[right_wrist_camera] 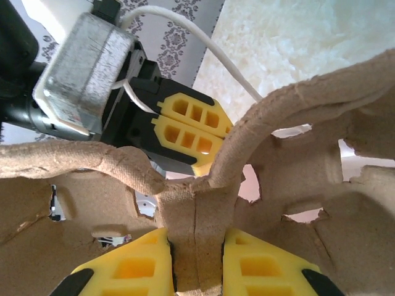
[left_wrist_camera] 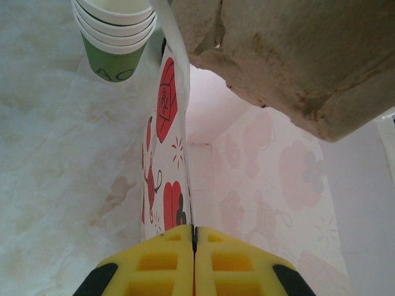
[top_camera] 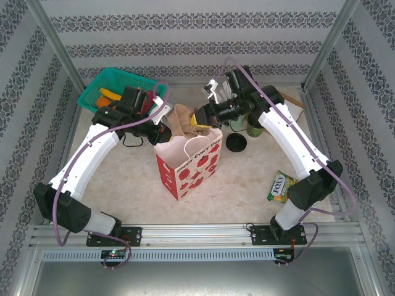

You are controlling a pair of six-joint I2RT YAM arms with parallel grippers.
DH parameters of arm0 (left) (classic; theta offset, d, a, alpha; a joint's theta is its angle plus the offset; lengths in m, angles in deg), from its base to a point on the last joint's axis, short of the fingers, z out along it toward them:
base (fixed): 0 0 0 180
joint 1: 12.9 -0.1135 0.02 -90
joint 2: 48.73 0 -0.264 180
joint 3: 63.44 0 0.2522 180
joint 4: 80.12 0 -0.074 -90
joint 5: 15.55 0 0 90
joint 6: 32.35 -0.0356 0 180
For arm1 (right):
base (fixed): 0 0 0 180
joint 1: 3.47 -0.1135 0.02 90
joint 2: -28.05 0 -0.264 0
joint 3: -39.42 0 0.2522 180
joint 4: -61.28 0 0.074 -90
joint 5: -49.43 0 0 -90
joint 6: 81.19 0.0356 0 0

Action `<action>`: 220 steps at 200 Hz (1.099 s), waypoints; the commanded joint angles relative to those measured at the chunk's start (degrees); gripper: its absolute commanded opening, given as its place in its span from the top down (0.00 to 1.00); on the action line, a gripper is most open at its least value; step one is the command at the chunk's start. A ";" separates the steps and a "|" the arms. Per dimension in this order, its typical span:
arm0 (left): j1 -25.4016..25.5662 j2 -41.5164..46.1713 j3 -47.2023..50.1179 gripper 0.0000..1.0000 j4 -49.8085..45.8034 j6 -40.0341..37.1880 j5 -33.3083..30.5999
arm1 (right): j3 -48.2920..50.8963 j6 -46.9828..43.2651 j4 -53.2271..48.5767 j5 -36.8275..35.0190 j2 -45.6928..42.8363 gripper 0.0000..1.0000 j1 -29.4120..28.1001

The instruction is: Pack the takeout coffee

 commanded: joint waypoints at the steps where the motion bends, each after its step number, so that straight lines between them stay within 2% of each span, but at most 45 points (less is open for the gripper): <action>1: -0.59 0.90 0.11 0.99 2.73 0.74 1.47 | 1.46 -1.17 -5.47 -8.70 0.13 1.00 -0.44; 15: -0.62 0.85 0.13 0.99 2.91 0.84 1.13 | 0.64 -2.88 -8.24 -11.87 0.57 1.00 -1.02; 34: -0.65 0.75 0.11 0.99 3.28 1.44 0.44 | 0.45 -4.42 -9.90 -12.35 0.63 1.00 -2.33; 117: -0.77 0.02 0.04 0.98 3.17 1.73 0.27 | -0.27 0.65 -1.28 -4.85 -4.35 1.00 -3.98; 220: -0.77 -0.06 0.04 0.98 3.39 1.90 -0.99 | 2.31 1.44 -1.46 1.60 -4.96 1.00 -3.89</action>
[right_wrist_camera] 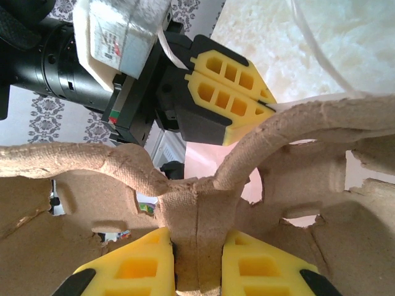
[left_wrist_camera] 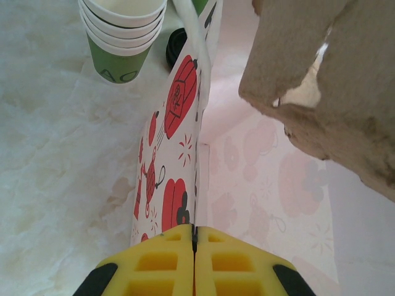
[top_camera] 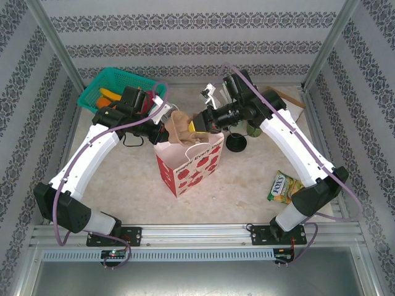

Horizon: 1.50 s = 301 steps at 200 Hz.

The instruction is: Pack the takeout coffee

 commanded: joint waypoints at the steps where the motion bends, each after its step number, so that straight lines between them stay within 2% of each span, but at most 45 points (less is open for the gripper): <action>1: -0.76 -0.06 -0.36 0.98 2.47 0.44 -0.63 | 1.26 0.38 -0.46 2.80 -1.50 1.00 -0.18; 18: -0.76 -0.13 -0.26 0.98 2.68 0.66 -1.22 | 1.86 0.35 -0.56 2.36 -2.41 1.00 -0.12; 54: -0.82 0.31 -0.23 0.98 2.75 0.53 -0.14 | 2.35 -0.57 -6.84 -8.65 -1.12 1.00 0.80; 65: -0.77 0.40 -0.10 0.98 2.85 0.41 0.54 | 1.90 -1.05 -7.94 -11.68 0.13 1.00 0.24; 95: -0.82 0.66 0.01 0.98 3.01 0.31 1.74 | 1.01 0.08 -5.35 -13.88 2.43 1.00 -1.37; 123: -0.84 0.97 0.20 0.98 3.39 0.46 2.37 | -2.02 -3.16 -11.09 -21.98 5.12 1.00 -2.89; 184: -1.92 1.57 0.13 0.98 4.64 2.36 2.98 | -2.34 -7.43 -17.36 -31.35 6.69 1.00 -5.32; 215: -2.80 1.25 -0.06 0.91 5.56 3.71 5.30 | -2.70 -7.40 -17.46 -34.66 7.26 1.00 -7.01; 242: -2.86 0.32 0.02 0.89 5.84 3.95 9.45 | -3.58 -6.83 -15.31 -34.52 8.59 1.00 -8.39; 301: -2.79 -2.92 -1.04 0.96 6.43 6.47 12.91 | -6.15 -10.97 -14.54 -34.29 12.63 1.00 -9.45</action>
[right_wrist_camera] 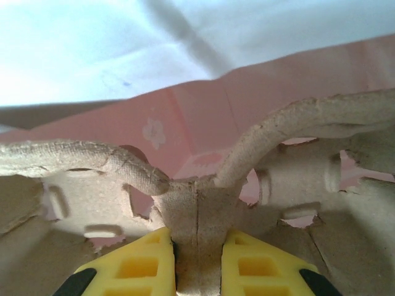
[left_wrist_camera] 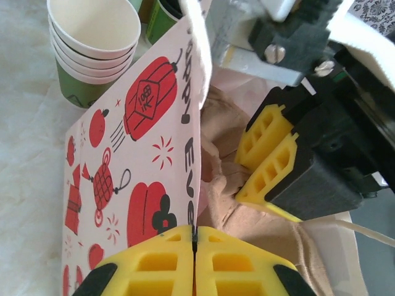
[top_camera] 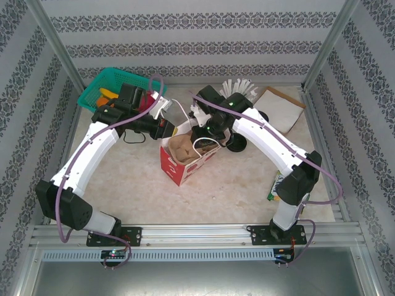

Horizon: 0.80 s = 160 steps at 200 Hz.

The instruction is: Pack the takeout coffee

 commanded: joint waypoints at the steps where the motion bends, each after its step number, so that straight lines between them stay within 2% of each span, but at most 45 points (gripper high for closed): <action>1: -0.56 -1.34 -1.10 0.96 1.88 1.70 3.31 | -1.92 -2.99 -0.44 -1.62 2.09 1.00 -0.53; 35: -0.57 -2.25 -1.55 0.98 2.21 2.85 2.60 | -2.08 -4.59 -2.16 -3.31 3.97 1.00 -0.63; 114: -1.82 -2.13 -1.11 1.00 4.47 6.48 -5.54 | -0.56 -9.42 -5.10 -2.98 2.20 1.00 -1.08; 160: -1.86 -0.67 0.41 1.00 6.73 6.07 0.26 | -2.07 -9.19 -8.48 0.54 4.81 1.00 -1.09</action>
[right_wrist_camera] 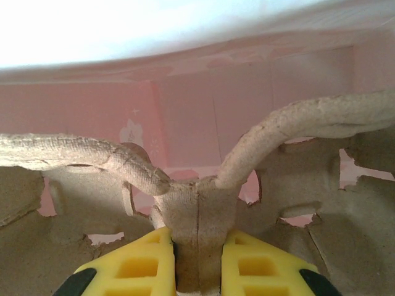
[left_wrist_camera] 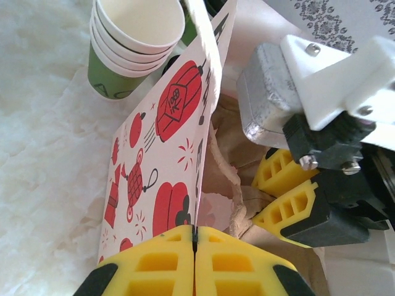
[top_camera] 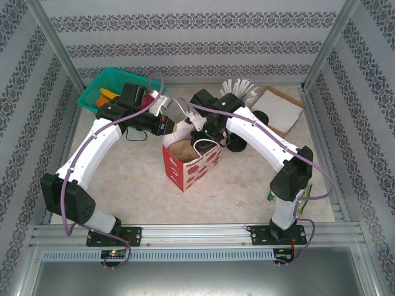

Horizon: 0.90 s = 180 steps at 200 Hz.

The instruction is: Pack the takeout coffee

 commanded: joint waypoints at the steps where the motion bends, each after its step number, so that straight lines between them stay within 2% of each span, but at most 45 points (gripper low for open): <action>1: -1.01 1.90 0.75 1.00 4.88 0.47 3.22 | -1.70 -1.14 -5.47 1.91 1.67 1.00 -0.63; 52: -1.00 3.75 2.39 0.99 8.01 0.83 4.62 | -3.98 -0.07 -7.93 2.61 4.74 1.00 -0.63; 71: -1.02 4.38 2.46 0.95 8.56 0.66 4.93 | -5.20 1.29 -8.27 3.78 5.86 1.00 -0.61; 82: -0.92 4.84 1.48 0.84 6.94 0.36 2.54 | -5.37 2.25 -8.37 3.92 6.15 1.00 -0.64; 113: -0.52 9.07 0.71 0.43 3.96 -2.50 0.73 | -4.94 4.02 -7.94 2.57 6.18 1.00 -0.60; 131: 0.78 12.48 1.57 0.27 2.40 -4.97 -1.63 | -4.78 5.38 -7.45 2.32 6.16 1.00 -0.60; 152: 2.70 17.17 4.19 0.14 2.80 -5.94 -3.69 | -4.02 6.90 -6.16 1.80 5.89 1.00 -0.66; 180: 8.04 22.68 8.59 0.10 6.63 -6.87 -6.98 | -2.89 8.43 -4.75 0.44 5.55 1.00 -0.75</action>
